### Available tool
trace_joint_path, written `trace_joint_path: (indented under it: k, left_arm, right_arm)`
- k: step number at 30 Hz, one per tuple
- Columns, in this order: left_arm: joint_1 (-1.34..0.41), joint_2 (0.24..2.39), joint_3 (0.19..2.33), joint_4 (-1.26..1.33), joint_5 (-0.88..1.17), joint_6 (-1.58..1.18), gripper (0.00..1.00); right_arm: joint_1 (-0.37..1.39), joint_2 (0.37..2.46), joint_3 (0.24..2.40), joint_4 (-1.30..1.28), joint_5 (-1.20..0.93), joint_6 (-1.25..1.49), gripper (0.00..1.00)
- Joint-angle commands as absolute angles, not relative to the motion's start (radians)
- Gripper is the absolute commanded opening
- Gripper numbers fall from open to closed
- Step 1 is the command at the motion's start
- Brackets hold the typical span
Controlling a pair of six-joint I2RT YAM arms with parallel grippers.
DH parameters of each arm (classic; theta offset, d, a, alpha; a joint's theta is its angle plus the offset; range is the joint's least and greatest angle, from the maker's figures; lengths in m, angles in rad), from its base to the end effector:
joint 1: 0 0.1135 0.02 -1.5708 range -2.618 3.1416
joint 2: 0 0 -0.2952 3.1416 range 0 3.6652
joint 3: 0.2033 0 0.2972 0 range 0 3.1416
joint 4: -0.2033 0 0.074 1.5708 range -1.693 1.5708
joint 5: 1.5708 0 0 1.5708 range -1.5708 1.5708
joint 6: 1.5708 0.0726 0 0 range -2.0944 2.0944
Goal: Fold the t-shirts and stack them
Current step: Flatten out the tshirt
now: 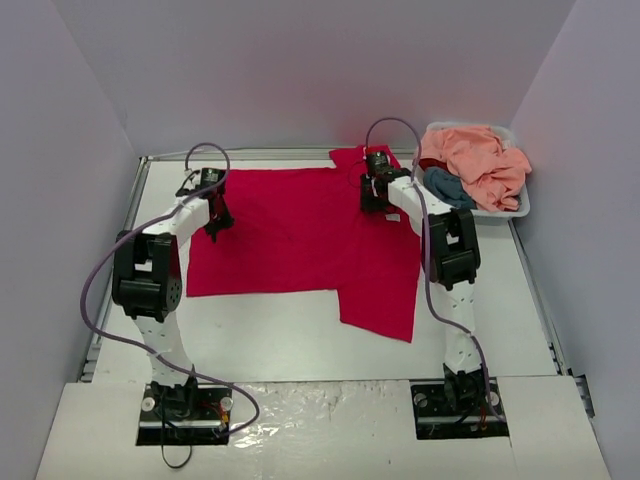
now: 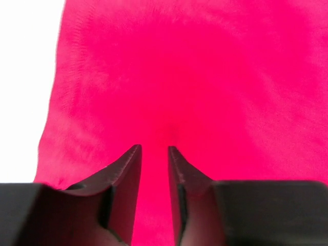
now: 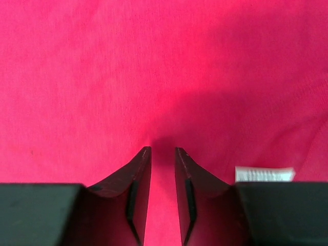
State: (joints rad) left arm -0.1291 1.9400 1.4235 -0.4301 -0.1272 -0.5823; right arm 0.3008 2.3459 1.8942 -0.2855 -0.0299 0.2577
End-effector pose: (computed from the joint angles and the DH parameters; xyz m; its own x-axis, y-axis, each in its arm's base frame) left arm 0.4917 -0.0545 0.1788 -0.7019 -0.4590 -0.5447 -0.3973 0.8870 -0.2354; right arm 0.5945 0.1867 0.1528 -0.7017 0.0490 -0.7108 -0.1432 0.9676 0.2081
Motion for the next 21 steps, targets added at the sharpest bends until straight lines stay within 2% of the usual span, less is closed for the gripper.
trace_joint_path:
  k: [1, 8, 12, 17, 21]
  left_arm:
    - [-0.147, 1.749, 1.404, -0.437, -0.163, -0.578, 0.28]
    - [-0.236, 1.543, 1.244, -0.449, -0.201, -0.571, 0.31]
    - [-0.33, 1.421, 1.094, -0.445, -0.272, -0.571, 0.31]
    - [-0.385, 1.292, 0.957, -0.448, -0.319, -0.587, 0.31]
    - [-0.393, 1.236, 0.897, -0.475, -0.36, -0.595, 0.31]
  right_arm:
    - [0.296, 2.195, 1.855, -0.337, -0.044, 0.244, 0.22]
    - [0.314, 2.04, 1.669, -0.33, -0.04, 0.236, 0.26]
    - [0.351, 1.895, 1.488, -0.308, -0.02, 0.232, 0.27]
    - [0.468, 1.705, 1.324, -0.305, 0.069, 0.251, 0.32]
    - [0.535, 1.582, 1.194, -0.308, 0.101, 0.317, 0.33]
